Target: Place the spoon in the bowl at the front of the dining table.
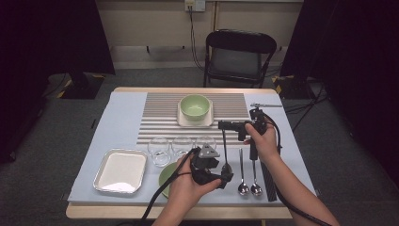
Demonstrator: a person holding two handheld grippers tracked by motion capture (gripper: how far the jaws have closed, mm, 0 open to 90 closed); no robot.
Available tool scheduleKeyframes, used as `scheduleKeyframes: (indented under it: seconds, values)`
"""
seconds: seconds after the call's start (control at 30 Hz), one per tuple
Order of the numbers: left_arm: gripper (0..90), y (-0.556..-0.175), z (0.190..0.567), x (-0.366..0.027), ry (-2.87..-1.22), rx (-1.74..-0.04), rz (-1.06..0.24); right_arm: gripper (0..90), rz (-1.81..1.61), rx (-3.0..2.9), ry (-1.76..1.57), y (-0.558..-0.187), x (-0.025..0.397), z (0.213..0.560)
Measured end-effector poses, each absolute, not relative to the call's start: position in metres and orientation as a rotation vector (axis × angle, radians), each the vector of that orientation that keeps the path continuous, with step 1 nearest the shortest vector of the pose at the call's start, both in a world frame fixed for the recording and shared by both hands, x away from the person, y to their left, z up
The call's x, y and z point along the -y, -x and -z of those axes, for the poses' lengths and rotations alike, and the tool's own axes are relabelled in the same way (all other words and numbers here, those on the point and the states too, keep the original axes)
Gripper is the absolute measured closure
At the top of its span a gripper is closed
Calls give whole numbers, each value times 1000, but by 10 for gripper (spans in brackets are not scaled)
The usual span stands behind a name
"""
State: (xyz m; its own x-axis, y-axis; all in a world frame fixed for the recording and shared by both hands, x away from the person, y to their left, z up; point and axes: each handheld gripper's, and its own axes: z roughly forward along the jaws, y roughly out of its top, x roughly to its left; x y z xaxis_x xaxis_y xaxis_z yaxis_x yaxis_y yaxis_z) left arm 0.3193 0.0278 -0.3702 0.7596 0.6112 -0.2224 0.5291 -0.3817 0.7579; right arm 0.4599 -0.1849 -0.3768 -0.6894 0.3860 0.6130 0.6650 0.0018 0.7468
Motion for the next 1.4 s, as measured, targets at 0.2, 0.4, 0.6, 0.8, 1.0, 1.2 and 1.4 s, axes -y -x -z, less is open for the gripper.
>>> scheduleKeyframes:
  seconds: [0.2, 0.4, 0.6, 0.8, 1.0, 1.2, 1.4]
  values:
    - [345, -325, 364, -39, -2069, -869, -146, 900, 1756, 2048, 1096, -464, 181, 368]
    - [343, -331, 358, -48, -2061, -894, -158, 900, 1772, 2029, 1096, -467, 180, 359]
    - [342, -339, 352, -58, -2054, -911, -167, 900, 1789, 2022, 1093, -470, 178, 355]
    - [342, -345, 348, -68, -2049, -930, -173, 900, 1818, 2021, 1097, -472, 176, 347]
    - [342, -350, 345, -78, -2049, -953, -186, 900, 1818, 2047, 1088, -474, 170, 339]
    - [342, -355, 344, -80, -2062, -952, -181, 899, 1830, 2071, 1080, -476, 162, 330]
    - [339, -361, 341, -77, -2080, -951, -168, 899, 1842, 2068, 1072, -478, 155, 324]
